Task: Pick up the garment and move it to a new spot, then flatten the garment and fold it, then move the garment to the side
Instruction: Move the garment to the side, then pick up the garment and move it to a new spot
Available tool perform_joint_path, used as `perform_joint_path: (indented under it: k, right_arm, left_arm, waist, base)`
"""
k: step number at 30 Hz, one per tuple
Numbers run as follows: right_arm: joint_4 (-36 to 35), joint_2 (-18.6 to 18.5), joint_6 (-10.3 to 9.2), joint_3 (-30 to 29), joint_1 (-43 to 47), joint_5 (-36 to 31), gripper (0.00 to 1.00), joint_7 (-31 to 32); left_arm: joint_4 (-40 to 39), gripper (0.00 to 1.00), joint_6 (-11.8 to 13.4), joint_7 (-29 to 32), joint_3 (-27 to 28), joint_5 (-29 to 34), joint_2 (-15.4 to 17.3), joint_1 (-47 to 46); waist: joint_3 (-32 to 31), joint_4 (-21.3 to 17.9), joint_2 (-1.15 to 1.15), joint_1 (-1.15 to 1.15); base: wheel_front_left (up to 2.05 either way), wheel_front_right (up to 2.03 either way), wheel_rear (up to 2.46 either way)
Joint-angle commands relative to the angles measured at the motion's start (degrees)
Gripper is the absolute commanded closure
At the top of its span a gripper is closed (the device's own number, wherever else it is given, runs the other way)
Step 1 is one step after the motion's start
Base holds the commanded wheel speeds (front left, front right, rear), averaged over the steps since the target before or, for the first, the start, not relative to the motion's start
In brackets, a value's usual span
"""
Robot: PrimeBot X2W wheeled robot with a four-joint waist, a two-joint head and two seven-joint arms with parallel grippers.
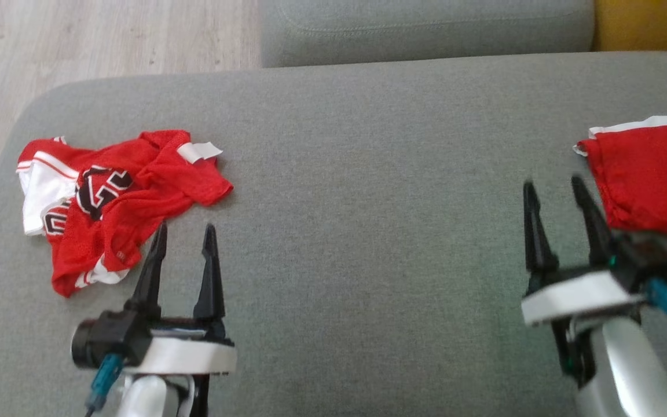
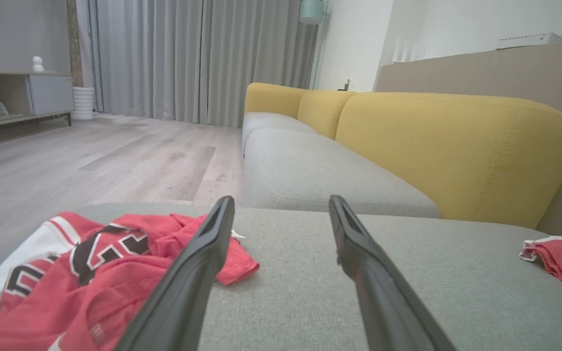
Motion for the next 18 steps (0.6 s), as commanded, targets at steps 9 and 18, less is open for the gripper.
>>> perform_joint_path:
  k: [9,18]
  right_arm:
    - [-3.67,0.39,-0.04,2.22,3.76,3.02,0.0,-1.23]
    - [-4.69,0.4,-0.04,2.52,4.37,3.37,0.0,-1.26]
  left_arm:
    - [-0.64,0.0,1.2,-0.29,1.38,-2.08,0.21,0.13]
    - [-0.63,0.0,1.48,-0.29,1.25,-2.46,0.21,-0.22]
  waist:
    - [-0.85,-0.56,0.0,0.01]
    - [-1.4,0.69,0.0,0.01]
  base:
    - [0.0,0.0,0.0]
    - [0.0,0.0,0.0]
